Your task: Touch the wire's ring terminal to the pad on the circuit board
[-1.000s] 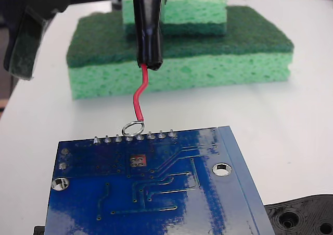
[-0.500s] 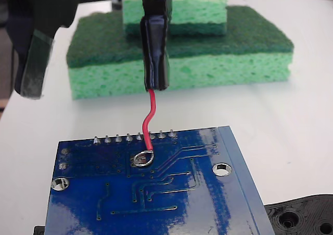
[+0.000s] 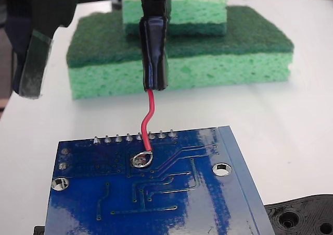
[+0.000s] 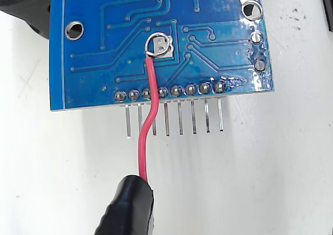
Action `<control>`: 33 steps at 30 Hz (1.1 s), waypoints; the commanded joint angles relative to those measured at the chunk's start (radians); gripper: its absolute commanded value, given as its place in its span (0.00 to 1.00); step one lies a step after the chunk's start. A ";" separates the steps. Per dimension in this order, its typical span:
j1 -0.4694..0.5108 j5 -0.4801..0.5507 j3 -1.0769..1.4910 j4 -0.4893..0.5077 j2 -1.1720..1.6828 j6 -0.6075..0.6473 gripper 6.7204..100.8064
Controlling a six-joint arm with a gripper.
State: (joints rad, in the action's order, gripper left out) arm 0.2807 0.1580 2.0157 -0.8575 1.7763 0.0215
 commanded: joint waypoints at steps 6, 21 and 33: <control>0.000 0.003 -0.008 0.006 0.008 0.000 0.99; -0.012 -0.003 0.029 -0.012 0.115 -0.002 0.99; -0.043 0.018 0.282 0.048 0.387 -0.014 0.99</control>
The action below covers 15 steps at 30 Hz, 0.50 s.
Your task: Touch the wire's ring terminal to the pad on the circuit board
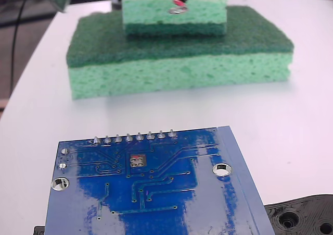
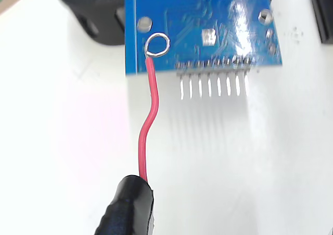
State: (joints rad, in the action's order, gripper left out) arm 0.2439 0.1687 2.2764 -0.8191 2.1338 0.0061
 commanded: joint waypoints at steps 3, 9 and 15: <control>-0.018 0.017 0.081 0.026 0.100 0.003 0.99; -0.035 0.029 0.186 0.037 0.244 0.017 0.99; -0.032 0.041 0.239 0.054 0.268 0.018 0.99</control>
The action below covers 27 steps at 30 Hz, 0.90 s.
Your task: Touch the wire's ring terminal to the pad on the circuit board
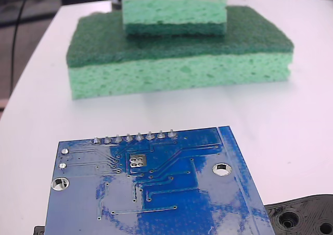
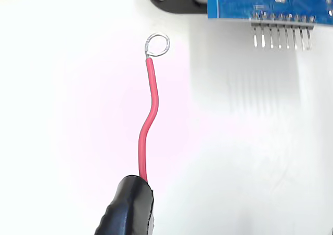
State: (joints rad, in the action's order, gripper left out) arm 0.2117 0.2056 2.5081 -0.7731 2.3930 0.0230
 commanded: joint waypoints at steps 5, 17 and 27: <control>-0.002 0.009 0.127 0.043 0.164 0.000 0.99; -0.008 0.012 0.370 -0.008 0.557 -0.015 0.99; -0.060 -0.035 0.462 -0.017 0.663 -0.032 0.99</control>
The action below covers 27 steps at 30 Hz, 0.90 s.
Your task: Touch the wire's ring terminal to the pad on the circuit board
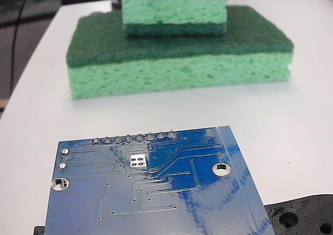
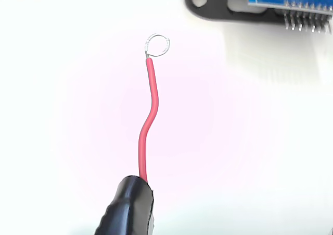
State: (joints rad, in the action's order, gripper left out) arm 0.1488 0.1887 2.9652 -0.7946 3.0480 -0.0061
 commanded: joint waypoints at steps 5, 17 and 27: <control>0.005 -0.017 0.023 0.014 0.006 0.002 0.99; 0.006 -0.046 0.031 0.020 0.006 -0.015 0.99; 0.003 -0.044 0.031 0.020 0.006 -0.009 0.99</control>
State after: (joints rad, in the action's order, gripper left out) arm 0.1519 0.1442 3.0005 -0.7777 3.0526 -0.0153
